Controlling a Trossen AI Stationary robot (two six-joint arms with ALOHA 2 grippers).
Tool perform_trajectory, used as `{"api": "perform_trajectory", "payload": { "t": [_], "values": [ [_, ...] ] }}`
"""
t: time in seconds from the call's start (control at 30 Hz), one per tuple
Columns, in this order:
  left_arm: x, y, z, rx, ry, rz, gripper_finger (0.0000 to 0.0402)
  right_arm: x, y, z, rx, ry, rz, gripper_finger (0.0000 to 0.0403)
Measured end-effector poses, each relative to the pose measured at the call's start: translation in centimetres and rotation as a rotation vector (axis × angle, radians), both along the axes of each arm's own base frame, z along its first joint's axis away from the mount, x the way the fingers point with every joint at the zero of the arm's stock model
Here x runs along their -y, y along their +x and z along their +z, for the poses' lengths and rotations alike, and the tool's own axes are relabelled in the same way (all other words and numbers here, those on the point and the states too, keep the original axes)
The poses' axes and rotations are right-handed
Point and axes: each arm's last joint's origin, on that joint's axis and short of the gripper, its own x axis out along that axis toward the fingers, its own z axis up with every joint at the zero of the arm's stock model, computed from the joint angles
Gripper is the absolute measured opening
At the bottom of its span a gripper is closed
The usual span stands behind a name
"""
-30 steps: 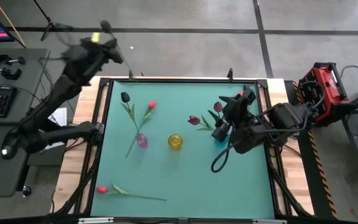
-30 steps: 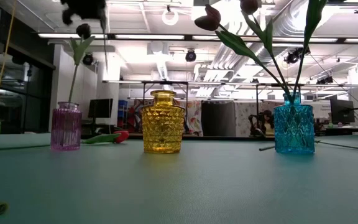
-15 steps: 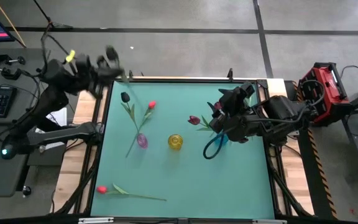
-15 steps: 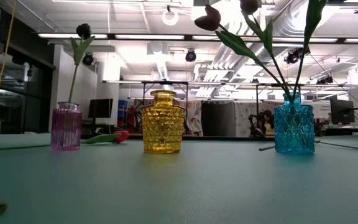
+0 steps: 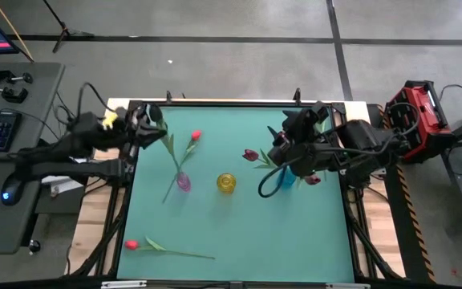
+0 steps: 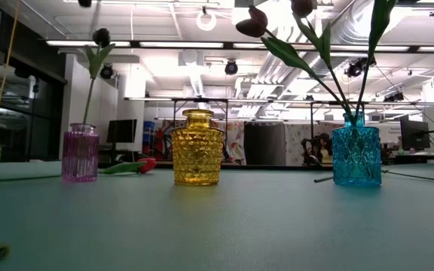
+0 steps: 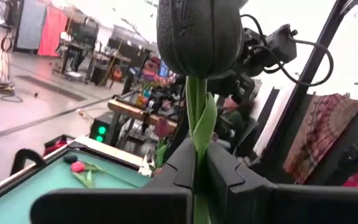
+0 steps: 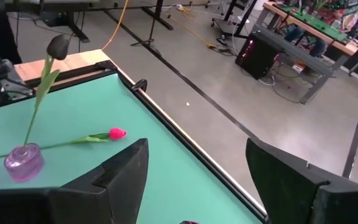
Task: Sort flowers into vase by color
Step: Put the left black flower into the purple vase
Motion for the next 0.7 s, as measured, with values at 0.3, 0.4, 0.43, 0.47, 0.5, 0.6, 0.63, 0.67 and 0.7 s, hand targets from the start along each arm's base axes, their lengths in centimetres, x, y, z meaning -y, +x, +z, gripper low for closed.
{"api": "perform_trajectory", "payload": {
  "t": [0.3,0.4,0.43,0.47,0.5,0.6,0.63,0.67,0.7],
  "values": [
    [0.4,0.0,-4.5,-0.056,0.074,0.106,0.0,0.8,0.2,0.0,0.008,0.006,-0.031,0.0259],
    [0.4,-0.2,-4.6,-0.07,0.121,0.116,0.0,0.9,0.2,0.0,0.015,0.009,-0.037,0.0259],
    [0.4,-0.3,-4.6,-0.072,0.137,0.119,0.0,0.9,0.3,0.0,0.017,0.01,-0.037,0.0259],
    [0.4,-0.4,-4.6,-0.073,0.156,0.121,0.0,0.9,0.3,0.1,0.02,0.011,-0.037,0.0259],
    [0.4,-0.5,-4.6,-0.079,0.174,0.124,0.0,0.9,0.3,0.1,0.024,0.013,-0.037,0.0259],
    [0.5,-0.9,-5.0,-0.112,0.192,0.114,0.0,0.8,0.3,0.1,0.044,0.029,-0.048,0.0259],
    [0.5,-1.0,-5.1,-0.127,0.19,0.11,0.0,0.8,0.3,0.1,0.054,0.037,-0.054,0.0259],
    [0.5,-1.1,-5.3,-0.142,0.184,0.108,0.0,0.8,0.3,0.1,0.058,0.041,-0.056,0.0259],
    [0.5,-1.2,-5.4,-0.154,0.183,0.106,0.0,0.8,0.3,0.1,0.061,0.044,-0.057,0.0259]
  ]
}}
